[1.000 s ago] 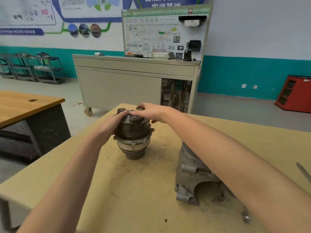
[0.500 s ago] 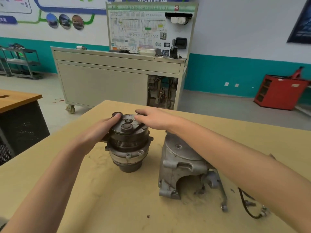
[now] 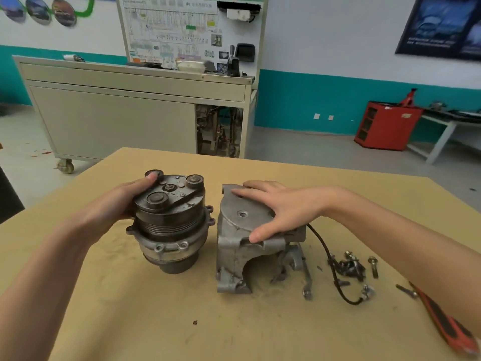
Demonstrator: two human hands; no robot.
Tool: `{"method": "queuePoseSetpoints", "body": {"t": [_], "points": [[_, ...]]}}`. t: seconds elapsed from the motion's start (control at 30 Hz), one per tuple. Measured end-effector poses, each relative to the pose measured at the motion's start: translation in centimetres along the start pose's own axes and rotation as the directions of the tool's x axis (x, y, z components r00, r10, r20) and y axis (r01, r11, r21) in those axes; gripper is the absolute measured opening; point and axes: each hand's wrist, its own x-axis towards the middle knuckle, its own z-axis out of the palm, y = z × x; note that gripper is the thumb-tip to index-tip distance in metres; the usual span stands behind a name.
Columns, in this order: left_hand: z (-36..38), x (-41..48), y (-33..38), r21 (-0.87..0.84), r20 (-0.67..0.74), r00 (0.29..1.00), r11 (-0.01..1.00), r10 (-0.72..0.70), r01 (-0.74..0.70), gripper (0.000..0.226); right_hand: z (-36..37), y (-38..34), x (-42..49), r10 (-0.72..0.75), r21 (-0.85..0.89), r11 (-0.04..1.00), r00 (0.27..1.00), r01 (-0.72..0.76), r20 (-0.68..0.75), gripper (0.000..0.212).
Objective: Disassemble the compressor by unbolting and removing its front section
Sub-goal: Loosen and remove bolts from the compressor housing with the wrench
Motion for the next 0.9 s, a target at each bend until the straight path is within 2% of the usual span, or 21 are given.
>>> {"method": "queuePoseSetpoints", "body": {"t": [0.23,0.43,0.5,0.57,0.63,0.7,0.8,0.9], "points": [[0.7,-0.4,0.4,-0.047,-0.050,0.999,0.999,0.003,-0.005,0.053,0.8,2.0,-3.0,0.038,0.028,0.999,0.999,-0.038,0.010,0.103],[1.5,-0.7,0.5,-0.059,0.037,0.999,0.998,0.022,-0.020,0.051,1.2,2.7,-3.7,0.077,0.017,0.997,0.997,-0.077,-0.003,0.104],[2.2,-0.7,0.8,-0.066,0.082,0.996,0.997,0.041,-0.035,0.058,1.3,2.7,-3.6,0.074,0.017,0.997,0.997,-0.073,-0.012,0.102],[2.7,-0.5,0.9,-0.040,0.115,0.992,0.998,0.049,-0.045,0.070,1.5,2.6,-3.8,0.076,0.055,0.996,0.996,-0.073,-0.050,0.103],[3.0,-0.2,1.0,-0.071,0.135,0.990,0.997,0.039,-0.030,0.056,2.2,2.7,-4.6,0.078,0.144,0.988,0.986,-0.056,-0.145,0.105],[3.0,0.0,1.0,-0.098,0.138,0.990,0.995,0.030,-0.017,0.053,3.2,3.1,-5.8,0.078,0.228,0.973,0.962,-0.016,-0.263,0.102],[2.8,0.0,0.9,-0.093,0.113,0.993,0.995,0.033,-0.022,0.064,4.7,3.5,-7.3,0.085,0.221,0.975,0.964,-0.028,-0.252,0.103],[2.6,0.0,1.0,-0.083,0.123,0.992,0.996,0.037,-0.027,0.094,5.8,3.6,-7.7,0.102,0.207,0.977,0.957,-0.046,-0.272,0.107]]}}
